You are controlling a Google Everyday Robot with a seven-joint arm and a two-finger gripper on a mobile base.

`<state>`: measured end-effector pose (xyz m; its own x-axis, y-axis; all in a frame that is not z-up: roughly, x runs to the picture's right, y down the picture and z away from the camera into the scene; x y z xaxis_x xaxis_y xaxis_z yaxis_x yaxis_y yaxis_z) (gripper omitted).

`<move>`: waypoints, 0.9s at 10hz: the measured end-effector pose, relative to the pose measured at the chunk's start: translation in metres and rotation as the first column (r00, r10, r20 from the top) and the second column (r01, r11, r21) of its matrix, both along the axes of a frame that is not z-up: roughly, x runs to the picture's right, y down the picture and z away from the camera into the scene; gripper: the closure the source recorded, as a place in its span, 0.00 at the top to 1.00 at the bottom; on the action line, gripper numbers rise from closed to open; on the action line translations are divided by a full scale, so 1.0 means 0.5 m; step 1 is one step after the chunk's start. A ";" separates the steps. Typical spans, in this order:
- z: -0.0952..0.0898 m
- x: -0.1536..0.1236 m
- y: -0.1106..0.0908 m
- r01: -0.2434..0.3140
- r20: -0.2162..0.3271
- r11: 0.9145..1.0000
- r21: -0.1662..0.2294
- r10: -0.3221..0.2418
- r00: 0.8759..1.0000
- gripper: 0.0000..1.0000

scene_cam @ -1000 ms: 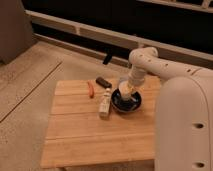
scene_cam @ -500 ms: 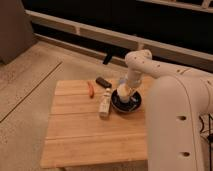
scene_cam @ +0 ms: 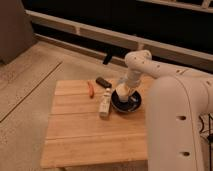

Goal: Place the ceramic cup in the ceramic bowl

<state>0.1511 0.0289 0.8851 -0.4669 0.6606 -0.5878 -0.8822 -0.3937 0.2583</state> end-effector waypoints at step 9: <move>0.001 0.001 0.002 0.000 -0.001 1.000 -0.002 0.000 1.000 0.80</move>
<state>0.1515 0.0297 0.8854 -0.4674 0.6596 -0.5887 -0.8820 -0.3934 0.2594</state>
